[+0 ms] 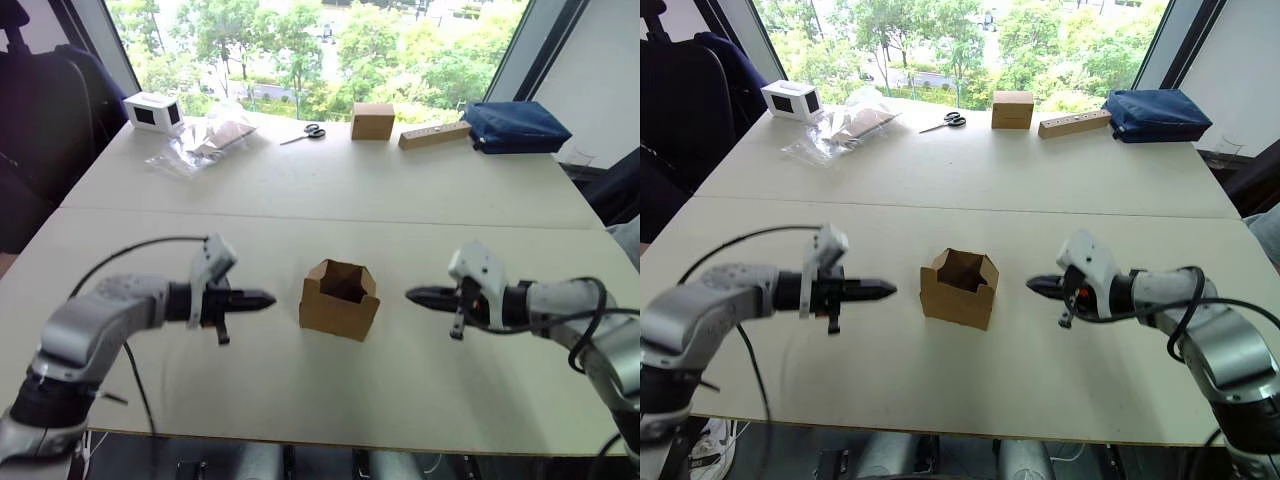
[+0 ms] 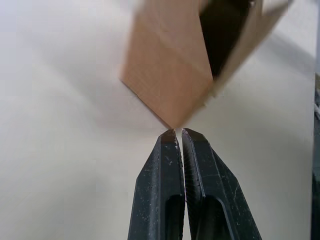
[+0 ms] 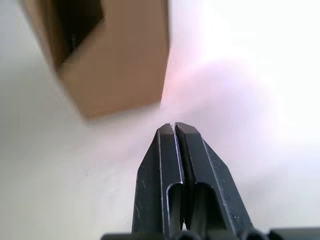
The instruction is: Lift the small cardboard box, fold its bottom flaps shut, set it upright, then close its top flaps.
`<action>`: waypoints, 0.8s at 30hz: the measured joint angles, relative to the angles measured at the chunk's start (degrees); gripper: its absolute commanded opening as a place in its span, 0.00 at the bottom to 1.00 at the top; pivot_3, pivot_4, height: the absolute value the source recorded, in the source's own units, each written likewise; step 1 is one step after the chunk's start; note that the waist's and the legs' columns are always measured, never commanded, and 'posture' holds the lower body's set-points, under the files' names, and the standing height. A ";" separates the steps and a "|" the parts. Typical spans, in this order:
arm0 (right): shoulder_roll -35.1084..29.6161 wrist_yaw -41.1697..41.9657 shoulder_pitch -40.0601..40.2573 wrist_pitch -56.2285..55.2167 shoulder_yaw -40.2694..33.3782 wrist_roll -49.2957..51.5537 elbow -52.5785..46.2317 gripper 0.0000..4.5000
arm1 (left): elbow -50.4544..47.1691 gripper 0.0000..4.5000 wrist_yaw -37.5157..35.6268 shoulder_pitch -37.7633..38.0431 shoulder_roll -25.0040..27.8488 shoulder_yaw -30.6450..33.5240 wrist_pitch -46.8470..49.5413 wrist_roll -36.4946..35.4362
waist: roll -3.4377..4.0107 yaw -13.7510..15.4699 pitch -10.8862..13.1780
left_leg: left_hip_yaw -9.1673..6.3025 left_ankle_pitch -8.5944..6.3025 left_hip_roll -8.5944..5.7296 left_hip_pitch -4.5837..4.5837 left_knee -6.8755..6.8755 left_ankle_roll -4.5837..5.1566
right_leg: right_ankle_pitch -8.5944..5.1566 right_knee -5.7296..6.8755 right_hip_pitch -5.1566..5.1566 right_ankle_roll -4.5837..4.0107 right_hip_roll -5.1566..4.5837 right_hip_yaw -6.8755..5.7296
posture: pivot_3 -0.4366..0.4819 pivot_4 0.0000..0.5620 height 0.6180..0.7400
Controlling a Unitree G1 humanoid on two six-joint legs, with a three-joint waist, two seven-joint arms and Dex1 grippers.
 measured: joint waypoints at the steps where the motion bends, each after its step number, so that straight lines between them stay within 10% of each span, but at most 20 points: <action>1: 0.74 -0.10 -0.83 0.70 -0.03 1.45 -0.83 0.00 | 0.73 0.03 -0.29 -1.54 -0.07 -0.13 -0.66 0.17 | 0.00 -0.01 0.00 | 0.00 -0.01 0.00 0.00 -0.02 0.02 | 0.01 -0.03 0.00 0.02 0.00 0.00 | 0.48 0.27 1.00; 24: 3.80 -1.31 -6.92 -3.65 13.72 -6.70 4.12 0.00 | 17.33 0.03 -12.87 -12.19 -9.00 -17.38 -17.62 14.22 | 0.01 -0.07 0.00 | 0.10 -0.07 -0.05 -0.06 -0.01 0.12 | 0.07 -0.16 0.00 0.11 -0.02 0.04 | 0.48 0.27 1.00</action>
